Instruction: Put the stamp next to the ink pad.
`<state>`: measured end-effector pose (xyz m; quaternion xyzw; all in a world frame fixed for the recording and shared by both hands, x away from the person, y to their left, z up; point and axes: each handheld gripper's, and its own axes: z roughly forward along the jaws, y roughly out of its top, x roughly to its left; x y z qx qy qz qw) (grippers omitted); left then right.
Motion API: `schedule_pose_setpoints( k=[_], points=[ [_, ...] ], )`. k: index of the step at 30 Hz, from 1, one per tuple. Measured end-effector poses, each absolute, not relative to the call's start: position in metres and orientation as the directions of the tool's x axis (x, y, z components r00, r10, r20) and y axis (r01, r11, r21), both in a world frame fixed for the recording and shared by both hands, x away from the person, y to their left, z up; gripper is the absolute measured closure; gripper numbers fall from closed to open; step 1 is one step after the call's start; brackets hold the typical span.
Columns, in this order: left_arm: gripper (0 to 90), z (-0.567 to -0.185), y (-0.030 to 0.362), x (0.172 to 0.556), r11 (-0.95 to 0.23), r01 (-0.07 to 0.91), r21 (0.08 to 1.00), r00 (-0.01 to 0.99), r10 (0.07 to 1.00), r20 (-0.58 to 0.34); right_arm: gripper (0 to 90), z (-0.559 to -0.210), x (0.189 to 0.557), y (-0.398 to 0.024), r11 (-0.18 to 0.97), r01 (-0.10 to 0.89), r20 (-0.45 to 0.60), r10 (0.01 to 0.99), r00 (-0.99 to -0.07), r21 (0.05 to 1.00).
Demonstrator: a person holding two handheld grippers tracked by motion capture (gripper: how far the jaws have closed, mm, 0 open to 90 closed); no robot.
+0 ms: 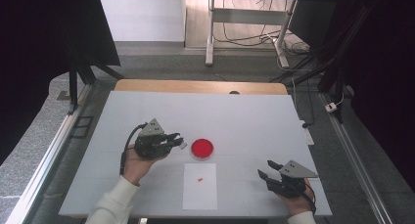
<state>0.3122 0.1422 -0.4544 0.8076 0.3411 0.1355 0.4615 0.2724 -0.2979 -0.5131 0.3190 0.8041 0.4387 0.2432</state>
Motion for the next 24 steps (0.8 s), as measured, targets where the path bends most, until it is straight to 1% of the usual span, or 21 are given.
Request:
schedule_pose_setpoints(
  k=[6,11,17,24],
  points=[
    [74.9,-0.466,0.138,0.324,-0.387,0.45,0.805,0.709,0.703,-0.059,46.6,-0.514,0.273,-0.297,0.422,0.304,-0.117,0.726,-0.678,0.854],
    [74.9,-0.48,0.135,0.335,-0.408,0.482,0.775,0.692,0.72,-0.052,46.5,-0.515,0.274,-0.298,0.425,0.309,-0.12,0.729,-0.674,0.851],
    [74.8,-0.497,0.125,0.348,-0.443,0.508,0.739,0.684,0.729,-0.034,46.3,-0.515,0.274,-0.298,0.43,0.31,-0.124,0.73,-0.672,0.848],
    [74.4,-0.505,0.12,0.353,-0.472,0.515,0.716,0.688,0.725,-0.017,45.9,-0.516,0.273,-0.302,0.422,0.316,-0.118,0.736,-0.667,0.85]
  ],
)
